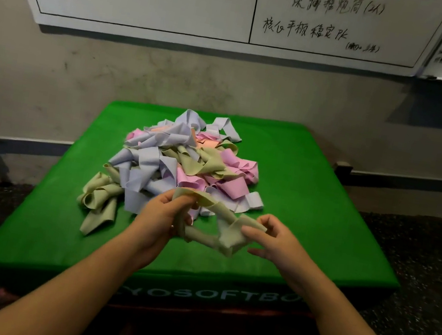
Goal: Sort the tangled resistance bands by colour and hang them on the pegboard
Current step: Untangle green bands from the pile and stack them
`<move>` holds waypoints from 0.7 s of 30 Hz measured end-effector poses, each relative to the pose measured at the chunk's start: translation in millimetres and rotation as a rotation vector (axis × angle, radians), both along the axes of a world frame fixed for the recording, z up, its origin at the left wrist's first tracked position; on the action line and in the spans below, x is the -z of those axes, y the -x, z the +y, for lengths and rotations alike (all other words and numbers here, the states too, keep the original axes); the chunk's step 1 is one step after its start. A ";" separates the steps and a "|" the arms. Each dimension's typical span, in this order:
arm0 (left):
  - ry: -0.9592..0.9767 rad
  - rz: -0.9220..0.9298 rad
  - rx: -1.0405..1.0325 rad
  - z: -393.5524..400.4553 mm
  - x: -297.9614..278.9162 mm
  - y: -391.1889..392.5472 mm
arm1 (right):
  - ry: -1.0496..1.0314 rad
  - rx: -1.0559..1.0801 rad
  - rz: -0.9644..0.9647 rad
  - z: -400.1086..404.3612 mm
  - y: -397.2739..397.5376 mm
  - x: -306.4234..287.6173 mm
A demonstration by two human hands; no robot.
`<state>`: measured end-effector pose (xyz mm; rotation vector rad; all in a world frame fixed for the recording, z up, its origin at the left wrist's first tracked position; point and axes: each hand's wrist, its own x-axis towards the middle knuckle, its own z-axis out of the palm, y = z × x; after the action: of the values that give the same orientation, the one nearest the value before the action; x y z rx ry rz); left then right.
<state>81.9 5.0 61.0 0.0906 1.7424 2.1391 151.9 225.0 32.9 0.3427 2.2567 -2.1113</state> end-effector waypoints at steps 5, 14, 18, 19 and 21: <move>0.045 0.042 -0.085 -18.0 -3.1 -4.5 | -0.079 0.133 0.071 -14.3 3.1 1.2; 0.115 0.173 0.006 -20.5 -10.8 -19.3 | -0.117 -0.116 0.318 -72.3 18.2 -22.3; 0.145 0.232 0.010 -26.6 -9.6 -20.3 | -0.069 -0.100 0.359 -80.4 17.1 -27.9; 0.170 0.249 0.015 -27.5 -9.1 -20.7 | -0.056 -0.102 0.347 -81.1 17.3 -28.4; 0.227 0.273 0.024 -28.0 -5.7 -21.9 | -0.034 -0.095 0.290 -82.1 17.0 -28.2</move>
<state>103.8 -23.0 66.8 0.3546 2.1137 1.9704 134.9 142.9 61.2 -0.0752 2.4031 -2.1999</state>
